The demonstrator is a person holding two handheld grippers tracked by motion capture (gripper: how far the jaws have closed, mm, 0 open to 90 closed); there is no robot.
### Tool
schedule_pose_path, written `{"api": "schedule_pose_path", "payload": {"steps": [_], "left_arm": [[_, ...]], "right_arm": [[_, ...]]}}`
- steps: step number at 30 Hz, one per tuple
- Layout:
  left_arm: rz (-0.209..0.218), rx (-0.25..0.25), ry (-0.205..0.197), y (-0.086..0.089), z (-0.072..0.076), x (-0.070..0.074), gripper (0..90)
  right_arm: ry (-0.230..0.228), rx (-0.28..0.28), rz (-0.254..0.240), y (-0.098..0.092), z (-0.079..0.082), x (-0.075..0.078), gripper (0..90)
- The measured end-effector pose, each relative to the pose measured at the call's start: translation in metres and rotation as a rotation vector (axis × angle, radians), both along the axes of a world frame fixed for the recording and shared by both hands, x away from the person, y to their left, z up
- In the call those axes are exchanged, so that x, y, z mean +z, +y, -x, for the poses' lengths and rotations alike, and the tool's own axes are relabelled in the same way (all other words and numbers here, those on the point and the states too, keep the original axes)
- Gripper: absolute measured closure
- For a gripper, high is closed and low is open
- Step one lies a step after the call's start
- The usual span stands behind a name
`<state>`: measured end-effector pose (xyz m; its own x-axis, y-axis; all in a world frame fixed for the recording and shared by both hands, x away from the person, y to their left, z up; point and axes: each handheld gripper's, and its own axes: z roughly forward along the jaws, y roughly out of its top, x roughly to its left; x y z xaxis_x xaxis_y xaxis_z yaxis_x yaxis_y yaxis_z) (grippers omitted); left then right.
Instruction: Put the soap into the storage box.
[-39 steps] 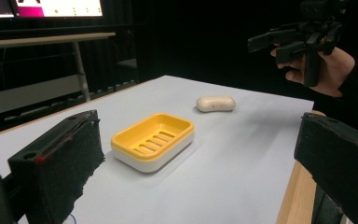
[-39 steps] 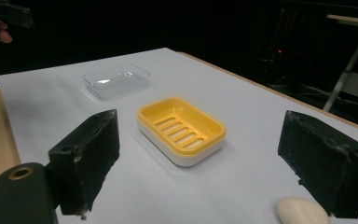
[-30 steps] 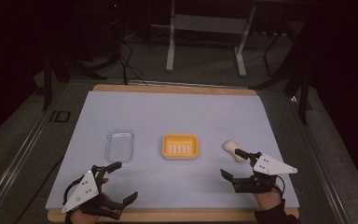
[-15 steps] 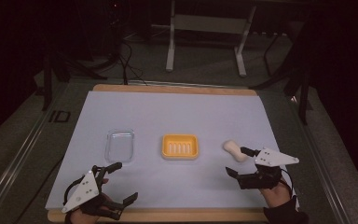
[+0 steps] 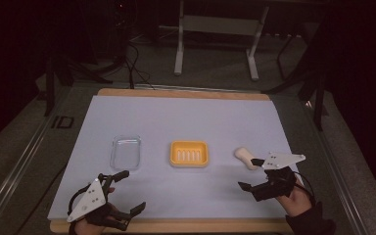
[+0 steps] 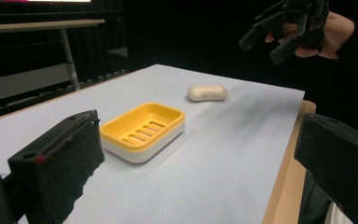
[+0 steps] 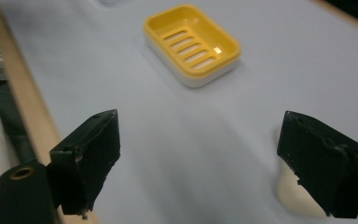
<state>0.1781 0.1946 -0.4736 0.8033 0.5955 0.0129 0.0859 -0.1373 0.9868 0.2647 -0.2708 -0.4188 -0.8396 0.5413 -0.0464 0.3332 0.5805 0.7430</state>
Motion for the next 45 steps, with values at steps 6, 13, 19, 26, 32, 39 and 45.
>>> {"api": "schedule_pose_path", "payload": {"steps": [6, 13, 19, 26, 32, 39, 45], "left_arm": [[-0.003, -0.002, 0.005, 0.000, 0.000, 0.000, 1.2], [-0.004, -0.002, 0.009, 0.000, 0.000, 0.000, 1.1], [-0.004, -0.001, 0.008, -0.001, 0.000, 0.000, 1.2], [-0.002, -0.004, 0.011, -0.001, 0.000, 0.000, 1.1], [0.005, -0.007, 0.016, -0.001, -0.001, -0.001, 1.1], [0.003, -0.007, 0.016, -0.001, -0.001, -0.001, 1.1], [-0.002, -0.011, 0.014, -0.002, -0.001, -0.001, 1.2]], "right_arm": [[0.038, 0.003, 0.062, 0.002, -0.004, 0.001, 13.1], [0.124, 0.023, 0.191, 0.009, -0.010, -0.007, 12.7], [0.166, 0.021, 0.253, 0.013, -0.015, -0.009, 12.9], [0.243, 0.032, 0.359, 0.017, -0.022, -0.015, 14.1], [0.311, 0.058, 0.458, 0.025, -0.027, -0.021, 14.4], [0.389, 0.085, 0.558, 0.033, -0.035, -0.023, 14.4], [0.429, 0.090, 0.608, 0.035, -0.040, -0.021, 14.3]]}}
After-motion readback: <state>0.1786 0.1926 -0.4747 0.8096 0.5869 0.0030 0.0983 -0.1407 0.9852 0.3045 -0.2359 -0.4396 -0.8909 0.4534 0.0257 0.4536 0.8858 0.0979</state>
